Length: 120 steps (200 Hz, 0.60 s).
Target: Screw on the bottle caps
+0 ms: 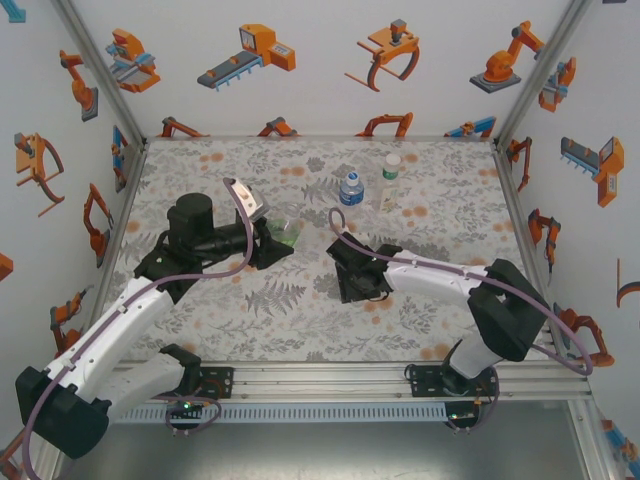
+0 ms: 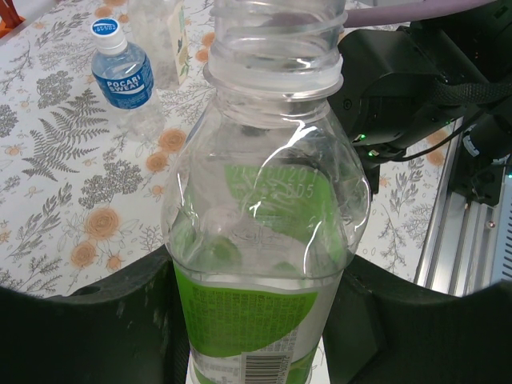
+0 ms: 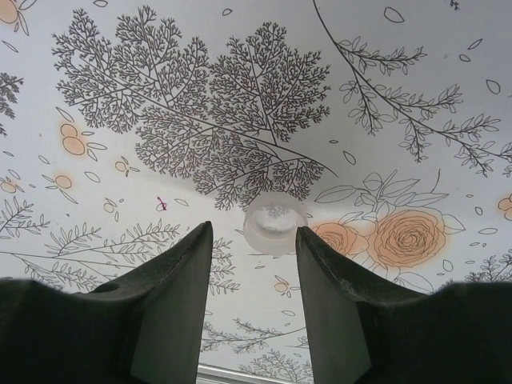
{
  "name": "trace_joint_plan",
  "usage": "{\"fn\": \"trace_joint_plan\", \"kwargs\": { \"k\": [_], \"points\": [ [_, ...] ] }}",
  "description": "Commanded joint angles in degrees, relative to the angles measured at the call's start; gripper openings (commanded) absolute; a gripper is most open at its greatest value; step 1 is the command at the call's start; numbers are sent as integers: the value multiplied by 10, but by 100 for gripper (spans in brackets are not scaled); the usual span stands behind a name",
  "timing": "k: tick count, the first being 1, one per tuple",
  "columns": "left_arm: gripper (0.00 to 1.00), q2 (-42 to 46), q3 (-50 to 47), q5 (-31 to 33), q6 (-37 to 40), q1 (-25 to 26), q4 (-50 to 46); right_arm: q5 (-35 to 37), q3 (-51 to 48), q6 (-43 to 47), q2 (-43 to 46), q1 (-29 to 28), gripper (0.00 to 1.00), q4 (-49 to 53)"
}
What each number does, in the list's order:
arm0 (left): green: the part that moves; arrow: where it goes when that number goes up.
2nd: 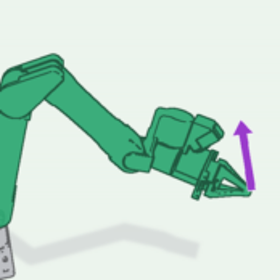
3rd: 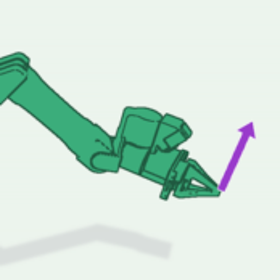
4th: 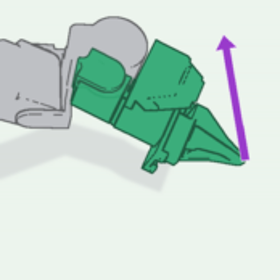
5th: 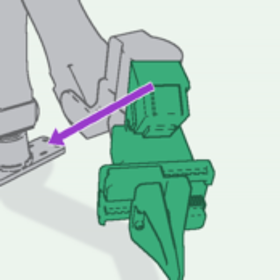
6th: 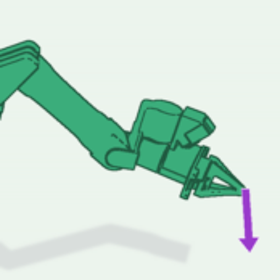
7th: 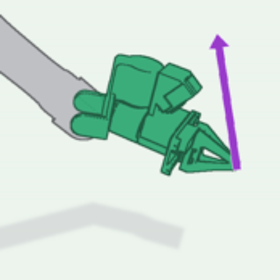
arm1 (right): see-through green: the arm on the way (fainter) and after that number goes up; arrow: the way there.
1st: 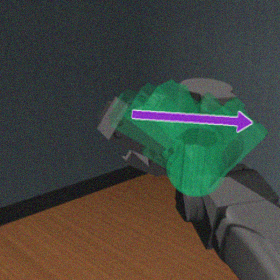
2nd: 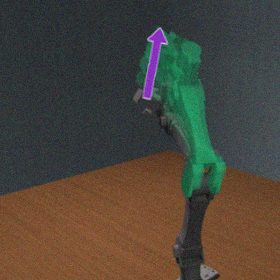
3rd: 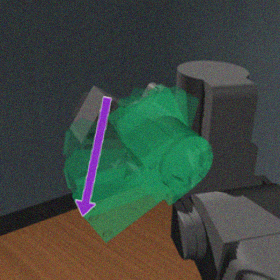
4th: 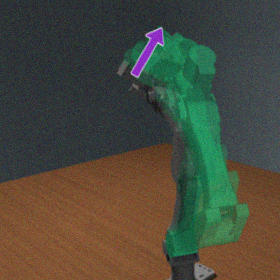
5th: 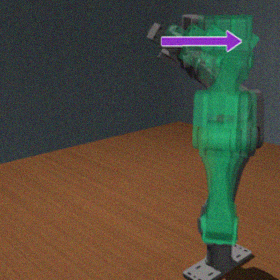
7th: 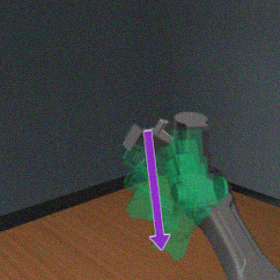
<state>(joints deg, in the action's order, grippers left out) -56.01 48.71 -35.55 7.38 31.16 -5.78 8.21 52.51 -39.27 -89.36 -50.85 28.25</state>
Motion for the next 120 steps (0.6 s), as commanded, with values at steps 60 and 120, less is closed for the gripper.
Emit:
{"fn": "trace_joint_plan", "kwargs": {
  "k": [60, 120],
  "points": [
    [0, 3, -3, -2, 4, 3, 11, 10, 26, -7, -11, -6, 45, 32],
    [0, -5, -2, -2, -1, 3, 17, 22, 29, -4, 3, -6, 46, 41]
  ]
}}
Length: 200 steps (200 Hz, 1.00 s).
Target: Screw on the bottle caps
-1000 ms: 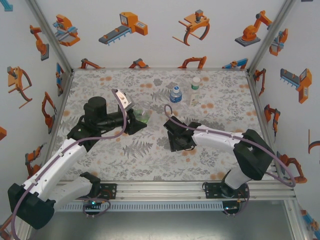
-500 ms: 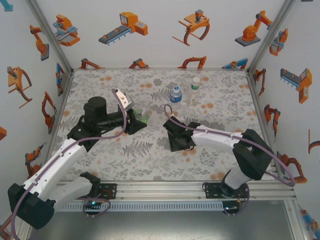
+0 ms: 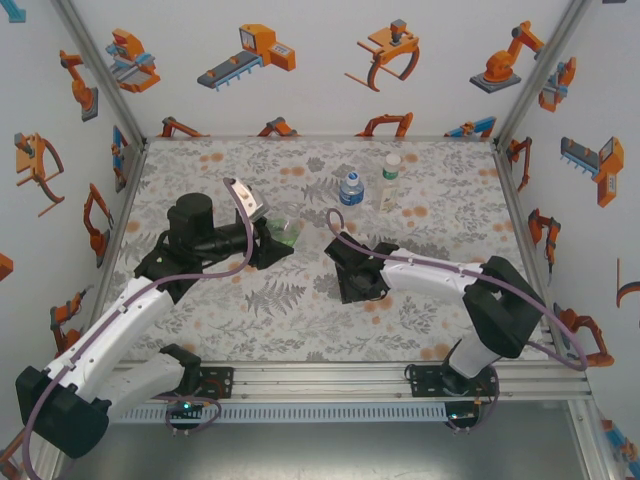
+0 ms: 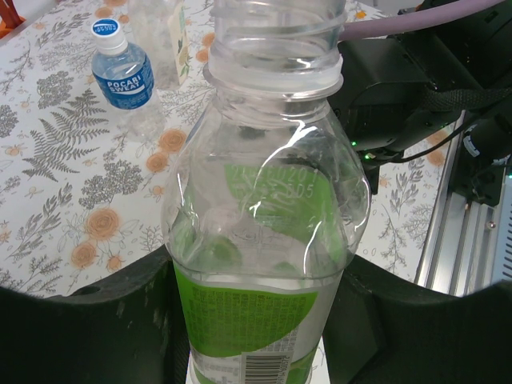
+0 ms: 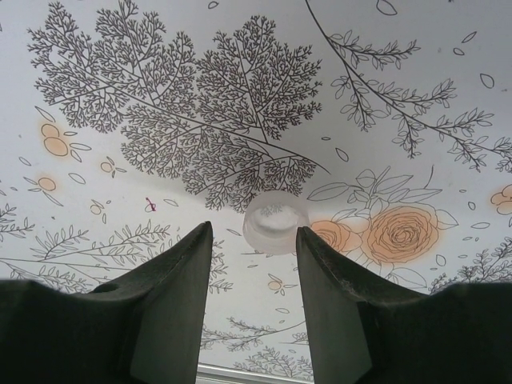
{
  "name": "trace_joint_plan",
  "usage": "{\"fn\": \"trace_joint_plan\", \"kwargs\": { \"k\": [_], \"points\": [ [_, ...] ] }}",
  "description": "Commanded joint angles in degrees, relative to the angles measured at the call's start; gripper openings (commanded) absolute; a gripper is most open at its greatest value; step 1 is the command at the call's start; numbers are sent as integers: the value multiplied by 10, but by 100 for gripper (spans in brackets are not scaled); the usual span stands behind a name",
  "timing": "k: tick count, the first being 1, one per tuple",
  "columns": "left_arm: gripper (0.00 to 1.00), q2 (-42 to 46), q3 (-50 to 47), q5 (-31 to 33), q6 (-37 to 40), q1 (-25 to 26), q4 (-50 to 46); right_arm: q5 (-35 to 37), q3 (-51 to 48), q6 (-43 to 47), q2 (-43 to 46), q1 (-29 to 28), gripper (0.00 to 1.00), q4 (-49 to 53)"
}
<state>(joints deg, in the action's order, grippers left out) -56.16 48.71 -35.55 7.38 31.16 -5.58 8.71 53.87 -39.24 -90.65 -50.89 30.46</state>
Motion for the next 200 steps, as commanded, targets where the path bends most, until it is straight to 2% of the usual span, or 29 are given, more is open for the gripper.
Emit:
{"fn": "trace_joint_plan", "kwargs": {
  "k": [1, 160, 200],
  "points": [
    [0, -4, -2, -2, -1, 3, 15, 17, 16, -5, 15, -5, 46, 19],
    [0, -25, 7, -4, -3, 3, 19, 21, 6, -5, -26, -5, 46, 22],
    [0, -28, 13, -4, -1, 3, 17, 18, 19, -5, -4, -4, 46, 23]
  ]
}}
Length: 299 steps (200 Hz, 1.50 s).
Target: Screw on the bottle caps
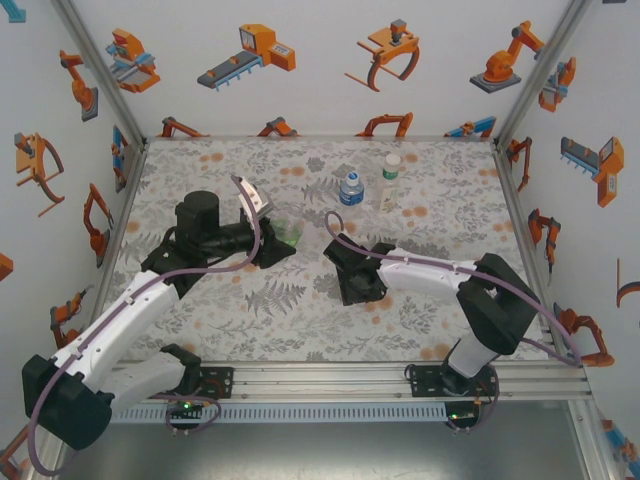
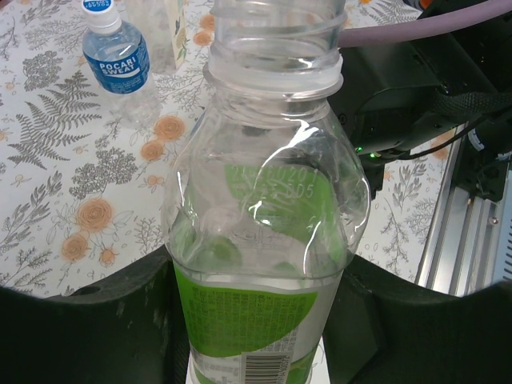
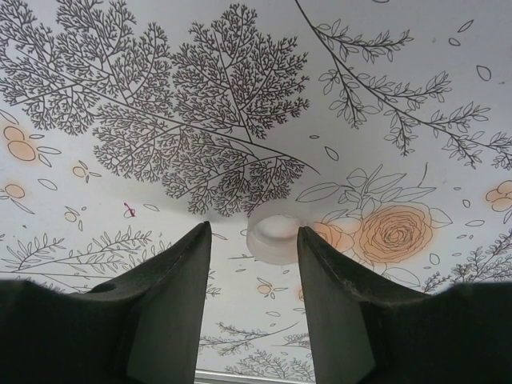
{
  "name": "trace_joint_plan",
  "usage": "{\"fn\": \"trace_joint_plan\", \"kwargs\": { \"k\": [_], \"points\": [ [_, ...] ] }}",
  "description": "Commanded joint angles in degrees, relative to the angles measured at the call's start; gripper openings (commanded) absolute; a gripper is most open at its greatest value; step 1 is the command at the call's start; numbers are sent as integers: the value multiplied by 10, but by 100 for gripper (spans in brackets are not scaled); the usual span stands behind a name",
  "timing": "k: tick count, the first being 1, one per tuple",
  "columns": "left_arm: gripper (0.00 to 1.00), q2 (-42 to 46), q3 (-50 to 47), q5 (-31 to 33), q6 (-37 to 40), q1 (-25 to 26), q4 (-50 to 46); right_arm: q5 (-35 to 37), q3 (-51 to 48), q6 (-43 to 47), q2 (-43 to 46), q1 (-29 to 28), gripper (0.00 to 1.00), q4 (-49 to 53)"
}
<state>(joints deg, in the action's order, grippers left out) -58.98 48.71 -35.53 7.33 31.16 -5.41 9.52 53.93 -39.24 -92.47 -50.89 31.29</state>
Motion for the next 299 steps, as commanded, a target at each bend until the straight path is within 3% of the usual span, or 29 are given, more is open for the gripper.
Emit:
{"fn": "trace_joint_plan", "kwargs": {
  "k": [1, 73, 299],
  "points": [
    [0, 0, 13, -4, 0, 3, 15, 10, 19, -5, 16, -4, 46, 15],
    [0, -9, 16, -9, -6, 3, 21, -7, -12, -24, 62, 13, 49, -7],
    [0, -5, 11, -8, -13, 3, 22, 0, -30, -28, 41, 15, 49, -9]
  ]
}}
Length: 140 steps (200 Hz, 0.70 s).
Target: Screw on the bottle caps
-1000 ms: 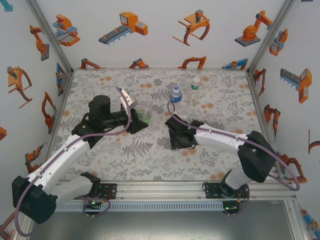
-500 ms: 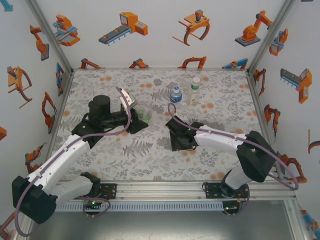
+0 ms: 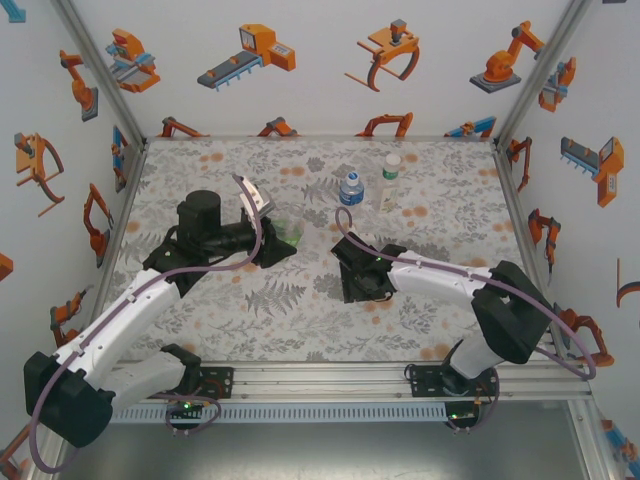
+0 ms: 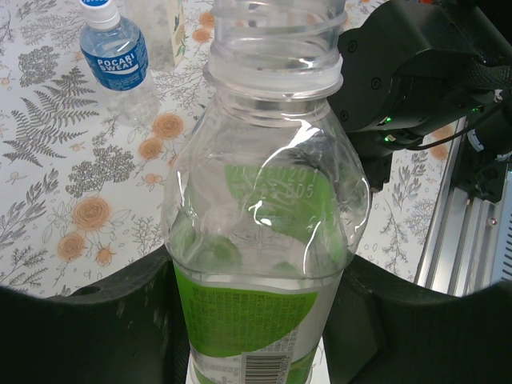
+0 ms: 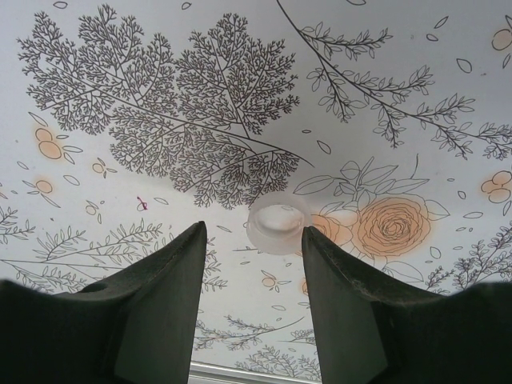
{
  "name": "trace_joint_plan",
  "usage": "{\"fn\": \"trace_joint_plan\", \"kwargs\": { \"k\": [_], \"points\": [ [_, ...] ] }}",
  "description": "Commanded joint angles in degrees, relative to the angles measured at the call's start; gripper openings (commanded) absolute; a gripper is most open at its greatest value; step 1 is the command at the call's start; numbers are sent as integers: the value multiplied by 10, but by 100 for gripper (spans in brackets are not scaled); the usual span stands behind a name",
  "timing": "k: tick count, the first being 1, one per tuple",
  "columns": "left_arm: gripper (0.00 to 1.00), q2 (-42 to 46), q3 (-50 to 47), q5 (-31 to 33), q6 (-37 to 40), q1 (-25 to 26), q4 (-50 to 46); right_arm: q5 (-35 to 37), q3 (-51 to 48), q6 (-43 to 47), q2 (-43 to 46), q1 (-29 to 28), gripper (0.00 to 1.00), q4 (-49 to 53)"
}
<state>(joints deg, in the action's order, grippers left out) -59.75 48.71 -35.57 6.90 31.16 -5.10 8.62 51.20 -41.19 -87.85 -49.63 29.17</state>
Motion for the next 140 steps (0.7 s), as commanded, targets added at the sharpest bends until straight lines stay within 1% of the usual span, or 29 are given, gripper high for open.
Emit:
{"fn": "trace_joint_plan", "kwargs": {
  "k": [1, 78, 101, 140],
  "points": [
    [0, 3, 11, -7, -8, 2, 19, 9, -3, -8, -5, 3, 49, 12],
    [0, 2, 11, -7, -12, 2, 21, 7, -3, -8, -13, 2, 50, 12],
    [0, 3, 11, -7, -11, 3, 20, 6, -2, -7, -14, 2, 52, 12],
    [0, 3, 11, -7, -13, 3, 21, 5, -4, -7, -16, 3, 51, 11]
  ]
}}
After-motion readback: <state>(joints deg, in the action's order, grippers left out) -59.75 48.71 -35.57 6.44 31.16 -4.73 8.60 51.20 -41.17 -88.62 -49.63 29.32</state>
